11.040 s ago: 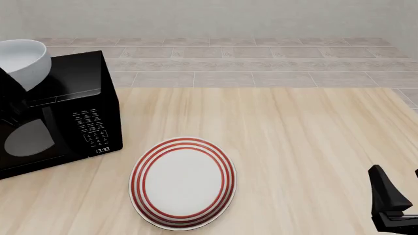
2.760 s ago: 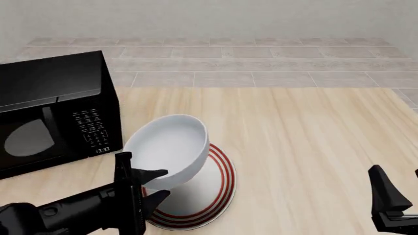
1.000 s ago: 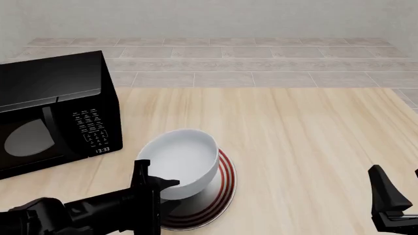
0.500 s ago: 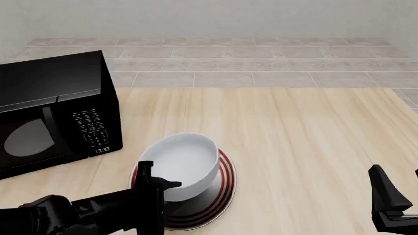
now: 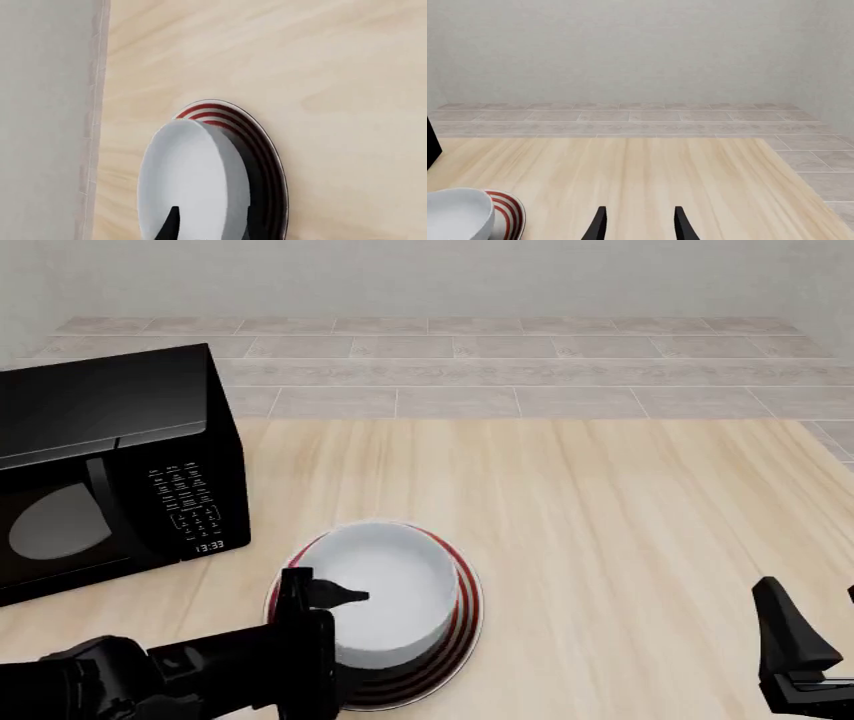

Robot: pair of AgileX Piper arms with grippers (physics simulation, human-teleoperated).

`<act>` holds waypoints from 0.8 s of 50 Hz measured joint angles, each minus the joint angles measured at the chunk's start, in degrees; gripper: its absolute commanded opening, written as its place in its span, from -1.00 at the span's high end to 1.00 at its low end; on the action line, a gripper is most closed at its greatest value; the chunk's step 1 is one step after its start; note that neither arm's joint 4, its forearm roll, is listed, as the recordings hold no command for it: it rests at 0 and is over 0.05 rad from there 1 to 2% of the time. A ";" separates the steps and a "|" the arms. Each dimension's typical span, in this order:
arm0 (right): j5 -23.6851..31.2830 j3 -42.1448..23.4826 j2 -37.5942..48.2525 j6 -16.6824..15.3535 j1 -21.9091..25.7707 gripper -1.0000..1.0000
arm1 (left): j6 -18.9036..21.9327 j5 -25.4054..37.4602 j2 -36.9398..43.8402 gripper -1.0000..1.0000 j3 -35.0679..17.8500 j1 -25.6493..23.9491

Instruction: Pick up the white bowl and put it on the plate.

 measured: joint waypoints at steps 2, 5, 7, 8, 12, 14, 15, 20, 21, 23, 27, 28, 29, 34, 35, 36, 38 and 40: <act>0.00 0.00 0.00 0.00 0.00 -1.00 | 0.18 -0.11 -0.01 -1.00 0.05 0.05; 0.00 0.00 0.00 0.00 0.00 -1.00 | 0.40 -0.23 -0.01 -1.00 0.15 0.12; 0.00 0.00 0.00 0.00 0.00 -1.00 | 0.51 -0.24 -0.03 -1.00 0.19 0.18; 0.00 0.00 0.00 0.00 0.00 -1.00 | 0.56 -0.23 -0.06 -1.00 0.20 0.21; 0.00 0.00 0.00 0.00 0.00 -1.00 | 0.75 -0.10 -0.25 -1.00 0.20 0.37; 0.00 0.00 0.00 0.00 0.00 -1.00 | 0.82 0.01 -0.38 -1.00 0.21 0.46; 0.00 0.00 0.00 0.00 0.00 -1.00 | 0.84 0.08 -0.46 -1.00 0.23 0.50; 0.00 0.00 0.00 0.00 0.00 -1.00 | 0.98 0.65 -1.13 -1.00 0.38 0.79; 0.00 0.00 0.00 0.00 0.00 -1.00 | 1.02 0.84 -1.34 -1.00 0.41 0.87; 0.00 0.00 0.00 0.00 0.00 -1.00 | 1.13 1.24 -1.85 -1.00 0.49 1.04; 0.00 0.00 0.00 0.00 0.00 -1.00 | 1.24 2.40 -3.18 -1.00 0.64 1.35; 0.00 0.00 0.00 0.00 0.00 -1.00 | 1.24 2.78 -3.59 -1.00 0.67 1.41; 0.00 0.00 0.00 0.00 0.00 -1.00 | 1.26 3.13 -4.02 -1.00 0.71 1.47; 0.00 0.00 0.00 0.00 0.00 -1.00 | 1.45 5.34 -6.86 -1.00 1.13 1.88; 0.00 0.00 0.00 0.00 0.00 -1.00 | 1.49 5.77 -7.47 -1.00 1.25 1.96; 0.00 0.00 0.00 0.00 0.00 -1.00 | 1.54 6.23 -8.08 -1.00 1.37 2.04; 0.00 0.00 0.00 0.00 0.00 -1.00 | 1.66 7.19 -9.40 -1.00 1.63 2.19; 0.00 0.00 0.00 0.00 0.00 -1.00 | 1.78 8.25 -10.81 -1.00 1.85 2.33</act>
